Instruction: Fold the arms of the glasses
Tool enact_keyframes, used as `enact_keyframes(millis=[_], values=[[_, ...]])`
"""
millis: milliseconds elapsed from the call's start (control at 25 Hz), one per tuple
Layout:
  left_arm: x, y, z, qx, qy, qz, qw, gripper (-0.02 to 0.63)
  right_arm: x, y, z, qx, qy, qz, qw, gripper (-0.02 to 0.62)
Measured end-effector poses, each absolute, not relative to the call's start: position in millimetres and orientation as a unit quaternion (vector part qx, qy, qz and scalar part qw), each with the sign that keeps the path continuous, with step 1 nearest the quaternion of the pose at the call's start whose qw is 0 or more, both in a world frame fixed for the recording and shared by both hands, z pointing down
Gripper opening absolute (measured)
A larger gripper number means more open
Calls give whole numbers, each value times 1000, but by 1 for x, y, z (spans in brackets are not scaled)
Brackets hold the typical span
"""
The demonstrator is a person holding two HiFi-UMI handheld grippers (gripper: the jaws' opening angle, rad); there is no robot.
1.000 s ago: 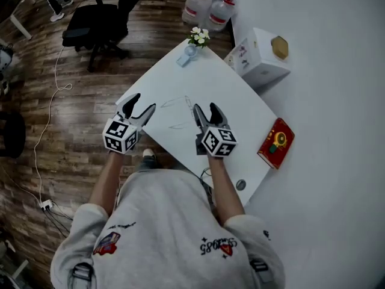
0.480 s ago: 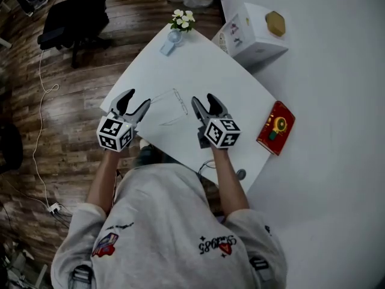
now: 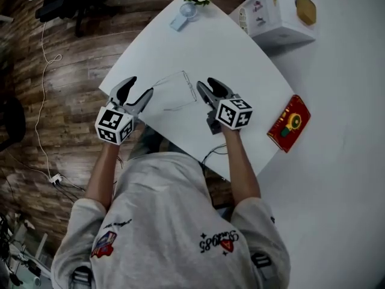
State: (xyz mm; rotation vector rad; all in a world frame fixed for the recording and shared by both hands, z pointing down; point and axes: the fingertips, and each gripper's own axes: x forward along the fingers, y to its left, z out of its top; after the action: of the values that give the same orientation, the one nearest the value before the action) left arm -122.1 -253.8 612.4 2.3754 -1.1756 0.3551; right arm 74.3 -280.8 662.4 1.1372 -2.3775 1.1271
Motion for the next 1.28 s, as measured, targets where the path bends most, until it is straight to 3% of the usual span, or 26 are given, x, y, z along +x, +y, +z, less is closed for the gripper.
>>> enact_keyframes(millis=[200, 560, 1080, 1280], values=[[-136, -247, 631, 856, -432, 134, 251, 265, 65, -282, 691, 301, -796, 512, 116, 132], [-162, -243, 646, 841, -447, 136, 274, 265, 48, -280, 731, 179, -763, 600, 158, 126], [-174, -234, 651, 837, -446, 126, 290, 265, 30, -264, 756, 113, -710, 664, 204, 95], [-182, -232, 651, 836, -448, 124, 292, 265, 21, -267, 751, 72, -740, 641, 189, 66]])
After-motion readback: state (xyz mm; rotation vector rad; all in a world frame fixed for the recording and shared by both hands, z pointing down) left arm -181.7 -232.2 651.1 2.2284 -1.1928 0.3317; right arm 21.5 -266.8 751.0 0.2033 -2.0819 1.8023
